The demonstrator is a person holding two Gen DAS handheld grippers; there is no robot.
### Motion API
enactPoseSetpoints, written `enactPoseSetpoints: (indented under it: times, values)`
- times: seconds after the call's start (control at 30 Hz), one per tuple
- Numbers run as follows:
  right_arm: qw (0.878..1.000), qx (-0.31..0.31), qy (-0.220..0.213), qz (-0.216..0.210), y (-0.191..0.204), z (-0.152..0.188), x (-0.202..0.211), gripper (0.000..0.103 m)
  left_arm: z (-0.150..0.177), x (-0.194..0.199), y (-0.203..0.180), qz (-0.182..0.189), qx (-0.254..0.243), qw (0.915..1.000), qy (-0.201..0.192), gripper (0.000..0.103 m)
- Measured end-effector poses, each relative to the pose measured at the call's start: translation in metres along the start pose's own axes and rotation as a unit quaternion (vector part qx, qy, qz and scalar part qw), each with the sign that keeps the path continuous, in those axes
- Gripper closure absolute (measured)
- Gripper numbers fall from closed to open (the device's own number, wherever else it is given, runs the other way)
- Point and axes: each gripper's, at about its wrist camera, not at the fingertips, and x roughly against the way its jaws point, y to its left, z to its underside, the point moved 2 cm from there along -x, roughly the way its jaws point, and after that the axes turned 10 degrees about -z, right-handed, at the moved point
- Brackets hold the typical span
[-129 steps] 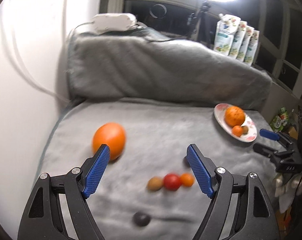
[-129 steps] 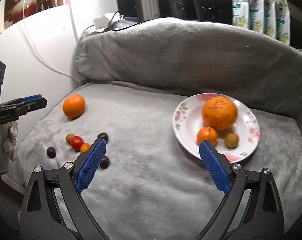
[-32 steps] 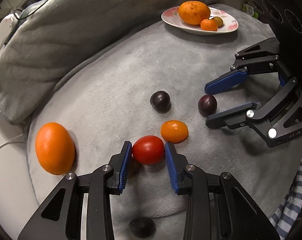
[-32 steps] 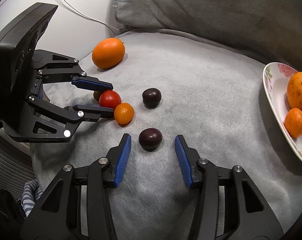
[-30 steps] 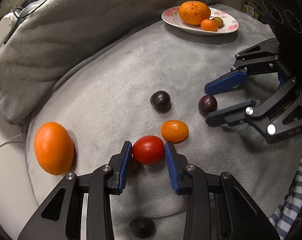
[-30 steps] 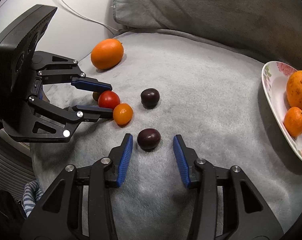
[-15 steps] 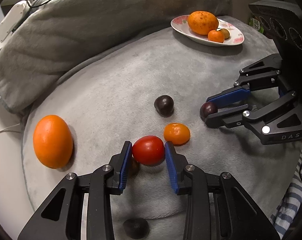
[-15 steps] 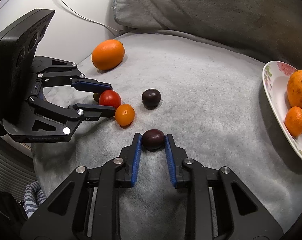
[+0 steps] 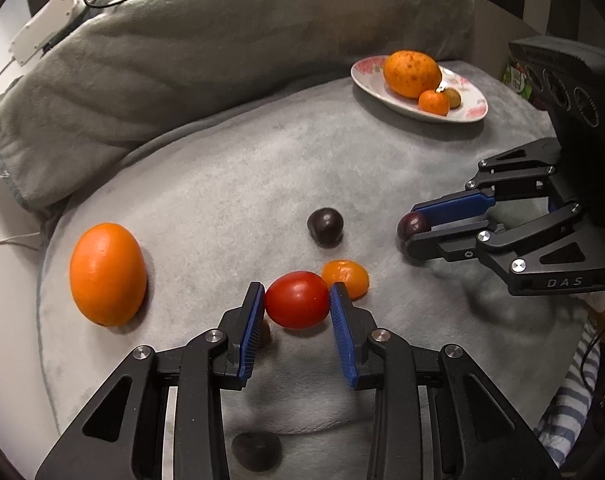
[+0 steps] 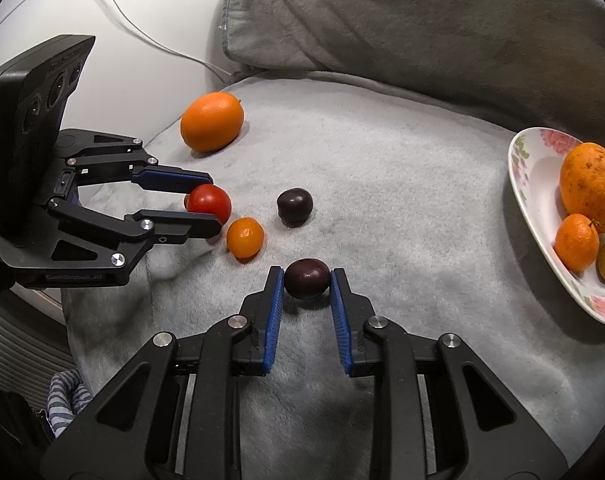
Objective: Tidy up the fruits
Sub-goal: 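Carry the plum in the right tool and tomato in the left tool onto the plate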
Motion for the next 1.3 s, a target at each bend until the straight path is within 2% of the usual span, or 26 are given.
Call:
enactPoseSetpoints:
  times: [0.3,0.8,1.3]
  values:
    - [0.999,-0.013,-0.029,0.018,-0.01,0.001,0.026,0.079,-0.015,0.011,-0.006,0.021,0.016,0.9992,-0.028,0.071]
    - [0.991,-0.05,-0.094,0.087,-0.06,0.012,0.112,0.079,-0.07,0.008,-0.049,0.063,0.004,0.9955,-0.071,0.071]
    - [0.98,-0.079,-0.124,0.131,-0.106,0.02,0.152,0.079,-0.117,0.005,-0.088,0.095,0.002,0.9902,-0.102,0.071]
